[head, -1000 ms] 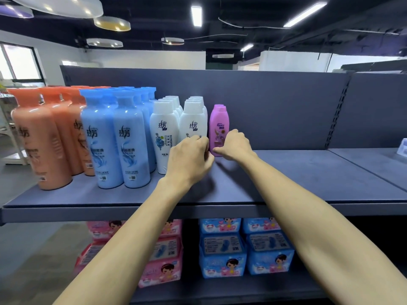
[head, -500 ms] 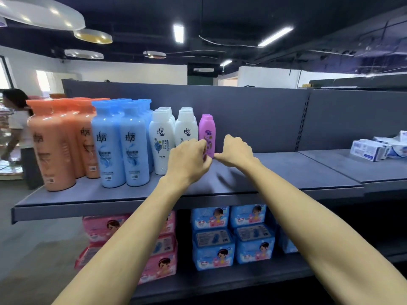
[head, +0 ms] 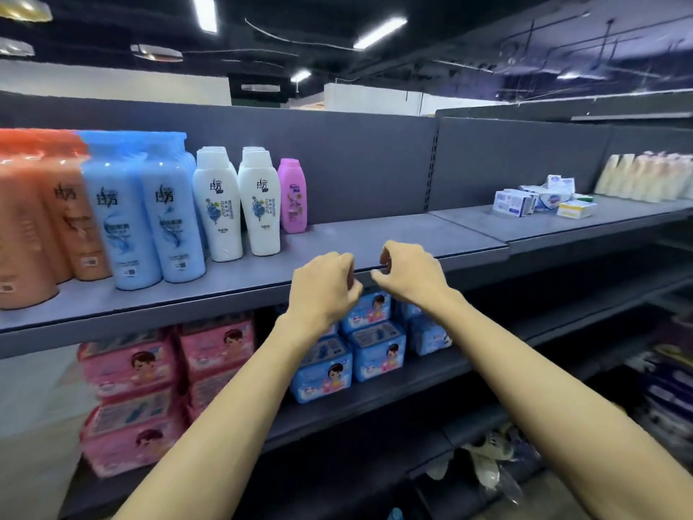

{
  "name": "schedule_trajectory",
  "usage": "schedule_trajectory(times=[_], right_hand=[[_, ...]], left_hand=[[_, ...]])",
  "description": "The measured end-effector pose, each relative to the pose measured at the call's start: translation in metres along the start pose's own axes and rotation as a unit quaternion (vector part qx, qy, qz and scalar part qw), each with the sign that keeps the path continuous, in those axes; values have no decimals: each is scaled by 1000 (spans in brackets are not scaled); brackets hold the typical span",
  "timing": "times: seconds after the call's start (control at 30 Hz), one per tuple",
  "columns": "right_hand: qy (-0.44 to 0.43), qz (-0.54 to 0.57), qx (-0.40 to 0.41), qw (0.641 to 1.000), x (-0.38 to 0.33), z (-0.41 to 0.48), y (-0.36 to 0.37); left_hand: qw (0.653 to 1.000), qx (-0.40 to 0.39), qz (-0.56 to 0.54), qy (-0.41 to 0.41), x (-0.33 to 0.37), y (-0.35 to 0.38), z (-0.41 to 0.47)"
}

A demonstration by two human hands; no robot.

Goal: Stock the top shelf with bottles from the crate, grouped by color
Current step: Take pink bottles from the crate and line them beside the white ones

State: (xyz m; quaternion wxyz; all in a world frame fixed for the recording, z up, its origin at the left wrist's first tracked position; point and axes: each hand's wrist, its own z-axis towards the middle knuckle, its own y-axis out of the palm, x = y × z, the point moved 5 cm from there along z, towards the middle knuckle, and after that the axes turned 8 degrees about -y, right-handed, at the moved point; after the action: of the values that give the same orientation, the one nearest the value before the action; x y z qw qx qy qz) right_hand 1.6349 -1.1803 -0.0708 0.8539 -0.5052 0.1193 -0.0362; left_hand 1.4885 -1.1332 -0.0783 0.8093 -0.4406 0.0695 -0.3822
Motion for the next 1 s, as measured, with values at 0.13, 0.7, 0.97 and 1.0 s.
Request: schedule_trajectory(times=[0.13,0.7,0.97,1.0], right_hand=[[30,-12,-31,999,26,-55,24],[210,79,-218,950,140,-257,238],[304,121,-330,885,175,-357,361],[311,126,-344,877,179,-370,377]], left_hand=[[998,-48,-35,20,22,38,-30],[957,-275,-85,-21,40,228,-179],[921,-369,-79,-99,37,336,-252],[917,-375,-80,-110,38,349,-261]])
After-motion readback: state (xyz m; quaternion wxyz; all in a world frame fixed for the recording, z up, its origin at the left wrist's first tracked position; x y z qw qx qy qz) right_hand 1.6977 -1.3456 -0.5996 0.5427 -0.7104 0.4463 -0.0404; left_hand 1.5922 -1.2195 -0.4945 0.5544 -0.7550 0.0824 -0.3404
